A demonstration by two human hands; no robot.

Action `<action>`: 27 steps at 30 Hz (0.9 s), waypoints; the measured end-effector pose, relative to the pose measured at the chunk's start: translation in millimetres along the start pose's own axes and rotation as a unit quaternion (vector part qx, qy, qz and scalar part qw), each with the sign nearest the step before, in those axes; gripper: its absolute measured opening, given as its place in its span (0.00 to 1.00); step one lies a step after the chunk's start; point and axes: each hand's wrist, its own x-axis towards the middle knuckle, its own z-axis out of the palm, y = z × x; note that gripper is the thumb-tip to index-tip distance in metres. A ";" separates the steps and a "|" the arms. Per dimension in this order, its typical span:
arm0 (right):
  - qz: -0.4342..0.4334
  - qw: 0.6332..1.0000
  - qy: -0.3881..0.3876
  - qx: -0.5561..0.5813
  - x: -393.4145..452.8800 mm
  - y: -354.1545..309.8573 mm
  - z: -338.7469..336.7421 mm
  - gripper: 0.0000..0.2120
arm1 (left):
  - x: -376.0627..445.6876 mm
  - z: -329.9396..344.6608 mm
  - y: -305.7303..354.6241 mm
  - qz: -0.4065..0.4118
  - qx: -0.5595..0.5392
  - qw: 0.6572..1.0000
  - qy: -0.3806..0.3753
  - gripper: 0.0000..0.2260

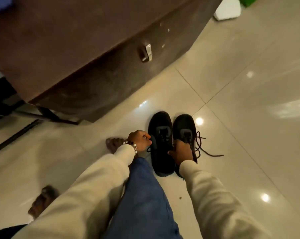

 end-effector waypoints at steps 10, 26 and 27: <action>-0.090 0.976 0.054 -0.193 10.6 -4.3 24.8 0.10 | 15.4 17.3 -17.8 -0.008 -0.015 0.994 -0.112 0.23; -0.164 0.971 0.156 -0.072 -117.9 -67.3 -135.6 0.12 | -164.3 -84.3 107.2 0.133 0.067 0.989 0.026 0.20; -0.165 0.971 0.161 -0.066 -130.7 -69.9 -145.1 0.13 | -180.8 -87.1 113.9 0.144 0.078 0.986 0.037 0.20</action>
